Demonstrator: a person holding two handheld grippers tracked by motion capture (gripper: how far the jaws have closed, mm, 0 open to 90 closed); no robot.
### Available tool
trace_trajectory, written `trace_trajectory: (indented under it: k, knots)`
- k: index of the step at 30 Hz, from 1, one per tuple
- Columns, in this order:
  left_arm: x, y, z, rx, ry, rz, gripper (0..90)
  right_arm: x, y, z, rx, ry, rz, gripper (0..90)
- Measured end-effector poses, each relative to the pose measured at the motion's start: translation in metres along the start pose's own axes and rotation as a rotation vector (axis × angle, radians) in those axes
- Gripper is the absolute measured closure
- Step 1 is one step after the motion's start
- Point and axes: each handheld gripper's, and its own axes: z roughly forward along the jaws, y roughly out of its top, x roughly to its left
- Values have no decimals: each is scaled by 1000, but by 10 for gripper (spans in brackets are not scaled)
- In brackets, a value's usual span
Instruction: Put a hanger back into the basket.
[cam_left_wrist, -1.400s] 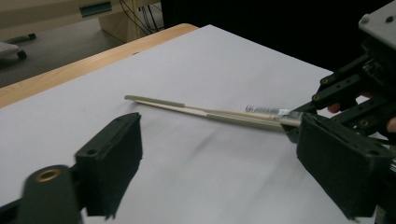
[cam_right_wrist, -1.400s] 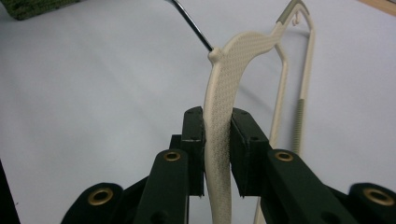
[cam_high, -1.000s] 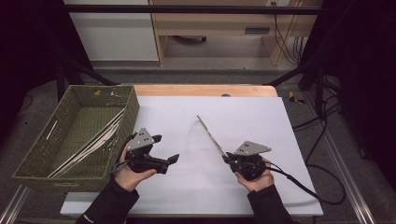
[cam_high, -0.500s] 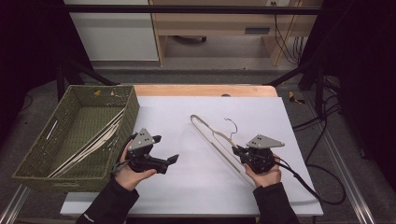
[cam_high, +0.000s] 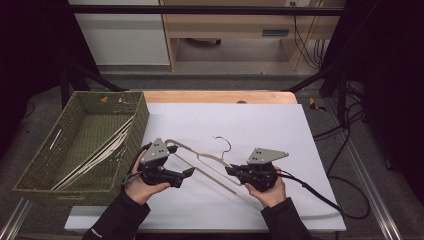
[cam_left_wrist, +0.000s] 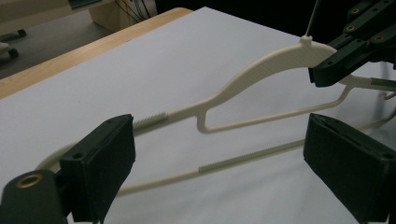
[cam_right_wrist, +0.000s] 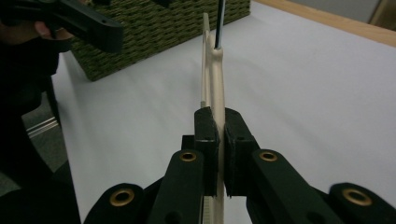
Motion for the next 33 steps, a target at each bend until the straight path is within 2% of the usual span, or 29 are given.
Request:
trace_trajectory:
  k: [1,8,10,11,12,14,18,22,24,26,27,28,29,30,31,32,33]
  knots:
    - [-1,0,1,4,-10,10,120,3,1,2,1,26,-4,865]
    - [-5,3,15,43,-70,67,208,11,4,6,12,91,-41,865]
    - [-7,3,18,57,-87,80,288,13,4,8,17,127,-46,865]
    - [-8,3,20,66,-97,88,288,13,4,8,17,127,-46,865]
    - [-10,3,23,83,-112,103,344,14,4,10,21,142,-47,865]
    - [-11,2,25,94,-120,114,394,16,4,11,28,158,-52,865]
    - [-13,2,25,119,-142,123,507,17,3,12,34,183,-55,865]
    - [-12,2,25,141,-154,137,610,16,4,12,33,188,-52,865]
    - [-14,2,24,169,-150,164,637,16,4,12,39,192,-53,864]
    - [-15,2,25,174,-142,175,645,16,3,12,41,193,-53,861]
    - [-15,2,24,189,-139,189,657,16,3,13,42,185,-50,855]
    - [-16,2,24,184,-135,182,670,16,3,13,43,173,-54,844]
    - [-16,2,24,191,-133,192,684,16,3,14,40,158,-57,830]
    - [-17,2,24,193,-140,185,713,15,2,14,40,118,-68,802]
    - [-17,2,24,193,-140,185,725,15,2,14,40,118,-68,802]
    - [-18,2,23,196,-145,181,737,15,2,14,38,85,-79,779]
    - [-18,2,23,196,-145,181,746,15,2,14,38,85,-79,779]
